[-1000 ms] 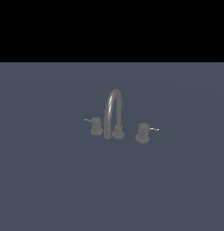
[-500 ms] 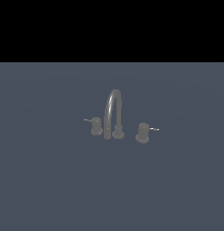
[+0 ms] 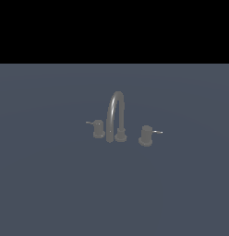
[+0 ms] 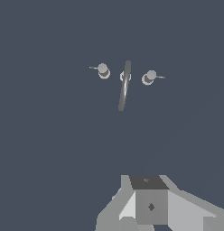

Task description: Turn on the faucet by rotating a designated handle.

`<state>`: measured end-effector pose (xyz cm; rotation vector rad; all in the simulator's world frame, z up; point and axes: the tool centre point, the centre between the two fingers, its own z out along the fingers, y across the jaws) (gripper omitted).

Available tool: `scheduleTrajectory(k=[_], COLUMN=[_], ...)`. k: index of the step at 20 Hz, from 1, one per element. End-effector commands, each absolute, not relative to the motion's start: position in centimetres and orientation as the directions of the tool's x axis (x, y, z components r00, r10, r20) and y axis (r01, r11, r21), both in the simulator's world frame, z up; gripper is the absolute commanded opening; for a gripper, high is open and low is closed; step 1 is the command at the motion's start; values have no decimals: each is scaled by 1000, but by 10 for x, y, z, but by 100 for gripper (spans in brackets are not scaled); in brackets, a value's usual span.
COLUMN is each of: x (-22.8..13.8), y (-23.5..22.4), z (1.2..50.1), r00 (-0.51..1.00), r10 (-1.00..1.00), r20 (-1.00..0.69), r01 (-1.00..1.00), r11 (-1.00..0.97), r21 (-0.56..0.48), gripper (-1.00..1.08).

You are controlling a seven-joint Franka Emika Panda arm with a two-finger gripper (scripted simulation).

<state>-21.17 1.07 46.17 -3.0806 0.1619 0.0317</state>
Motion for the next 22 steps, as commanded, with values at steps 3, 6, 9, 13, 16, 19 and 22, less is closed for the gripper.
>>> scheduleTrajectory(k=[3,6,9,13,16,19,22], x=[-182,-159,-136,-108,-88,-70,-53], y=[8,5,0,-8,-15,-23,-33], z=[444,427,408,380,357,332,307], r00=[976,950,912,845,781,706,622], r10=[-215,-308,-403,-525,-613,-694,-769], r20=[-40,-57,-76,-102,-121,-137,-149], r01=[-218,-313,-409,-535,-624,-708,-783], r11=[-972,-944,-905,-835,-771,-696,-613], r21=[-86,-105,-119,-127,-126,-119,-107], gripper=[-100,-100,-100,-100,-100,-100,-100])
